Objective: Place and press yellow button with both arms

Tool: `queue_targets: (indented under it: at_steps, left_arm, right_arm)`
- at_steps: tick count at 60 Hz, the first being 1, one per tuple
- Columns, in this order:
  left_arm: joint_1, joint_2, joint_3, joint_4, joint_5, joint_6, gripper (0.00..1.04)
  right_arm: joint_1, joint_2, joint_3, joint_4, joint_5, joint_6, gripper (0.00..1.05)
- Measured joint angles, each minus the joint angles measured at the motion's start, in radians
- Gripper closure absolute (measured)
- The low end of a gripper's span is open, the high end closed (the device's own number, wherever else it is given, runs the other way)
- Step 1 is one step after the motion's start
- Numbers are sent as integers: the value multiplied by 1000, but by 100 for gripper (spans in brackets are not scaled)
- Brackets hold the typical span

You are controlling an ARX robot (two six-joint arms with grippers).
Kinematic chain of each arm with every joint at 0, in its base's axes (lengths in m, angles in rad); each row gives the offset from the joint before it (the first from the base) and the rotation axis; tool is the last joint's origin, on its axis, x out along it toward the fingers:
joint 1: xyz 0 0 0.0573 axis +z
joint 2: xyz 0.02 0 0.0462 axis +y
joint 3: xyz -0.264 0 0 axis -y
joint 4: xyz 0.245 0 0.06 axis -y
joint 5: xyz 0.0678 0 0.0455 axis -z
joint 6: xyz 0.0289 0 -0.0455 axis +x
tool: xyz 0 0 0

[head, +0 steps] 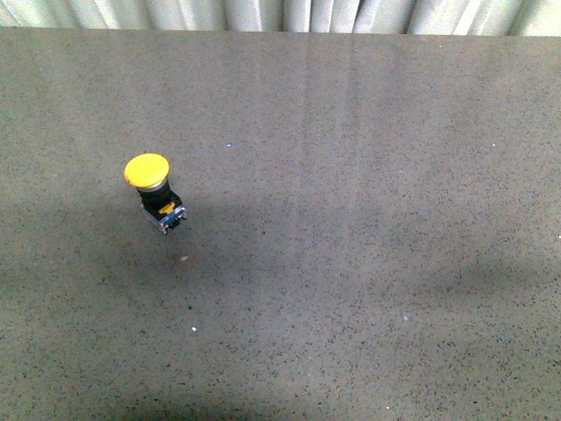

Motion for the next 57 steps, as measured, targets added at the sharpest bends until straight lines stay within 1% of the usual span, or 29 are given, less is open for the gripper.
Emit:
queue_targets:
  at_steps: [10, 16, 19, 21, 25, 26, 28, 31, 35, 57]
  left_arm:
    - [0, 0, 0, 0, 0, 0, 55]
    - [0, 0, 0, 0, 0, 0, 37]
    - [0, 0, 0, 0, 0, 0, 28]
    - [0, 0, 0, 0, 0, 0, 23]
    - [0, 0, 0, 0, 0, 0, 10]
    - [0, 0, 0, 0, 0, 0, 9]
    - [0, 0, 0, 0, 0, 2, 8]
    - [0, 0, 0, 0, 0, 2, 10]
    - [0, 0, 0, 0, 0, 2, 9]
    - [0, 0, 0, 0, 0, 2, 9]
  right_arm:
    - [0, 0, 0, 0, 0, 0, 65]
    - [0, 0, 0, 0, 0, 0, 46]
    - [0, 0, 0, 0, 0, 0, 39]
    - [0, 0, 0, 0, 0, 0, 32]
    - [0, 0, 0, 0, 0, 0, 21]
    - [0, 0, 0, 0, 0, 0, 18]
    - [0, 0, 0, 0, 0, 0, 12]
    - [0, 0, 0, 0, 0, 0, 8]
    - [0, 0, 0, 0, 0, 0, 10]
    - [0, 0, 0, 0, 0, 0, 9]
